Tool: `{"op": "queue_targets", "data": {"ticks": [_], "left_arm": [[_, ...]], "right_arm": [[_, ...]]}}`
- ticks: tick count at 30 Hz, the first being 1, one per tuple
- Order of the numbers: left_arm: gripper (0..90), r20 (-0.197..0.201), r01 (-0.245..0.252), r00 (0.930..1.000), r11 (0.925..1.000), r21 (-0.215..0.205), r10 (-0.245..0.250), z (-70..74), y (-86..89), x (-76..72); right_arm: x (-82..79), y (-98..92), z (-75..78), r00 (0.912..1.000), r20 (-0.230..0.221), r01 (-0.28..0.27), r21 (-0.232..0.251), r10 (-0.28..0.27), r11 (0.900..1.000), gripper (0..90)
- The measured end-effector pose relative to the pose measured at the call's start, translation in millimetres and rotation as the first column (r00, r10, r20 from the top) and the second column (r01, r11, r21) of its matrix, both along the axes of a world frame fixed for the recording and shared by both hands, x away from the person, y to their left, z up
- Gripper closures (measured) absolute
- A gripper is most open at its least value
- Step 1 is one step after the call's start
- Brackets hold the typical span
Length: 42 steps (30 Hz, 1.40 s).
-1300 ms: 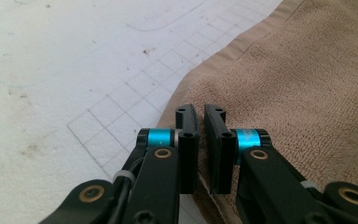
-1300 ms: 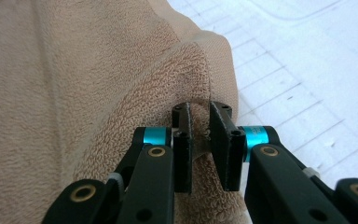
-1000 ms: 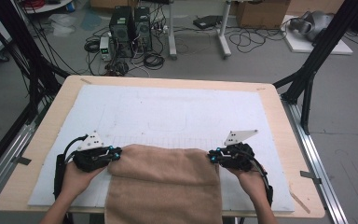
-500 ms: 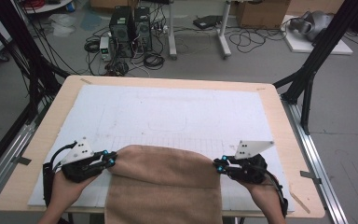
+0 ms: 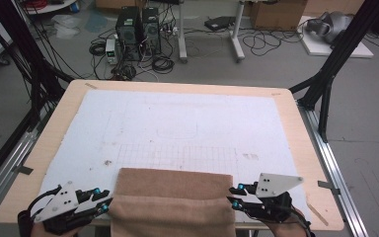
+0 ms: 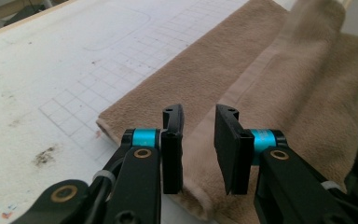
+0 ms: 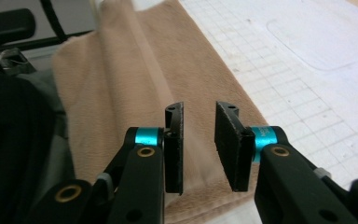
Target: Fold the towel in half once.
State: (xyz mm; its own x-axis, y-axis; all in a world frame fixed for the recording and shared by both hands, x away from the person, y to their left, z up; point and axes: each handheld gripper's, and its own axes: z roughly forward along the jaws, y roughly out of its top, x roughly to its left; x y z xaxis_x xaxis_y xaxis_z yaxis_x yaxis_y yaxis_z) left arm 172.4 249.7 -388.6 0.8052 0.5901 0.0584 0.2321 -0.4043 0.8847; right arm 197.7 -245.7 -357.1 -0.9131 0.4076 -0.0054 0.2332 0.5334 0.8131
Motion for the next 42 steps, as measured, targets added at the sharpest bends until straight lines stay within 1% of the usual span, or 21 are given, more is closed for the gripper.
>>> {"op": "queue_targets", "data": {"ticks": [4,6,9,13,14,15,17,19,21,22,24,26,27,28,29,31,33,34,36,38,42], "left_arm": [[67.7,0.004,-0.006,1.0,0.9999,0.008,0.006,-1.6,-5.7,19.2],[66.2,-0.003,-0.019,0.9998,0.9998,0.005,0.019,-5.9,-9.6,33.9],[63.2,-0.024,-0.044,0.9987,0.9988,0.023,0.045,-15.1,-14.4,55.8],[59.1,-0.09,-0.079,0.9925,0.9961,0.037,0.083,-33.0,-17.9,85.5],[57.3,-0.099,-0.088,0.9908,0.9949,0.05,0.092,-35.8,-18.7,89.5],[55.6,-0.124,-0.095,0.9869,0.9931,0.069,0.103,-40.0,-19.6,95.8],[50.7,-0.155,-0.096,0.9819,0.9911,0.093,0.109,-44.6,-20.6,102.8],[46.7,-0.202,-0.082,0.9742,0.9912,0.104,0.101,-49.2,-21.6,109.4],[44.2,-0.225,-0.076,0.9688,0.9883,0.132,0.105,-53.8,-23.2,112.9],[44.0,-0.235,-0.074,0.9666,0.989,0.128,0.103,-54.7,-23.3,113.7],[47.4,-0.255,-0.062,0.963,0.9922,0.108,0.088,-55.5,-21.9,115.0],[51.4,-0.262,-0.055,0.9619,0.9932,0.102,0.08,-55.4,-21.2,115.2],[55.3,-0.265,-0.048,0.9616,0.994,0.099,0.072,-55.3,-21.1,114.9],[61.2,-0.267,-0.037,0.9616,0.9947,0.095,0.062,-55.0,-21.7,114.5],[65.7,-0.263,-0.031,0.9633,0.9948,0.097,0.056,-54.8,-22.6,113.8],[75.0,-0.244,-0.028,0.9682,0.9937,0.109,0.054,-53.5,-24.5,111.6],[80.7,-0.225,-0.036,0.9723,0.9918,0.123,0.063,-51.7,-26.8,109.9],[82.0,-0.199,-0.049,0.9771,0.9904,0.13,0.074,-50.1,-27.9,109.3],[83.4,-0.169,-0.071,0.9813,0.9891,0.129,0.093,-46.1,-28.0,110.0],[83.9,-0.131,-0.11,0.9838,0.9891,0.099,0.122,-40.3,-27.5,113.6],[84.2,-0.088,-0.166,0.9808,0.9823,0.086,0.174,-25.3,-30.5,132.3]], "right_arm": [[15.8,4.0,-10.6,0.9994,-0.001,0.035,-0.039,-0.035,0.999,65.8],[26.8,3.4,-18.7,0.9982,-0.021,0.055,-0.037,-0.056,0.998,62.6],[42.1,3.5,-31.1,0.9957,-0.042,0.081,-0.039,-0.083,0.996,58.1],[57.6,2.4,-45.7,0.9909,-0.053,0.12,-0.072,-0.124,0.99,52.5],[62.7,0.7,-51.1,0.9878,-0.062,0.138,-0.078,-0.143,0.987,51.4],[65.9,-0.7,-54.3,0.9859,-0.078,0.143,-0.076,-0.149,0.987,50.7],[72.5,-2.7,-62.7,0.9815,-0.106,0.152,-0.072,-0.159,0.986,47.4],[77.6,-1.9,-69.9,0.9774,-0.133,0.156,-0.074,-0.164,0.985,42.6],[80.9,0.0,-75.8,0.9762,-0.137,0.157,-0.09,-0.168,0.983,41.5],[83.2,1.0,-79.6,0.9747,-0.147,0.155,-0.098,-0.168,0.983,40.7],[86.1,2.2,-84.8,0.971,-0.17,0.152,-0.105,-0.168,0.983,41.1],[87.1,1.2,-86.7,0.9704,-0.175,0.152,-0.092,-0.166,0.984,43.0],[87.7,0.3,-86.6,0.9688,-0.183,0.154,-0.087,-0.168,0.984,46.4],[87.9,-0.2,-86.3,0.9699,-0.182,0.148,-0.088,-0.162,0.985,53.8],[88.7,-0.3,-86.0,0.9701,-0.201,0.121,-0.081,-0.135,0.989,58.8],[89.0,2.2,-85.2,0.9723,-0.201,0.104,-0.085,-0.119,0.991,70.4],[89.3,5.2,-82.5,0.9749,-0.202,0.075,-0.1,-0.094,0.992,78.8],[89.7,6.2,-80.1,0.9771,-0.193,0.069,-0.112,-0.089,0.991,81.6],[91.4,7.8,-75.0,0.9799,-0.177,0.071,-0.124,-0.092,0.99,83.1],[95.9,8.0,-69.1,0.9825,-0.153,0.088,-0.126,-0.107,0.988,83.4],[112.3,9.7,-56.6,0.9836,-0.115,0.127,-0.114,-0.14,0.985,83.7]]}}
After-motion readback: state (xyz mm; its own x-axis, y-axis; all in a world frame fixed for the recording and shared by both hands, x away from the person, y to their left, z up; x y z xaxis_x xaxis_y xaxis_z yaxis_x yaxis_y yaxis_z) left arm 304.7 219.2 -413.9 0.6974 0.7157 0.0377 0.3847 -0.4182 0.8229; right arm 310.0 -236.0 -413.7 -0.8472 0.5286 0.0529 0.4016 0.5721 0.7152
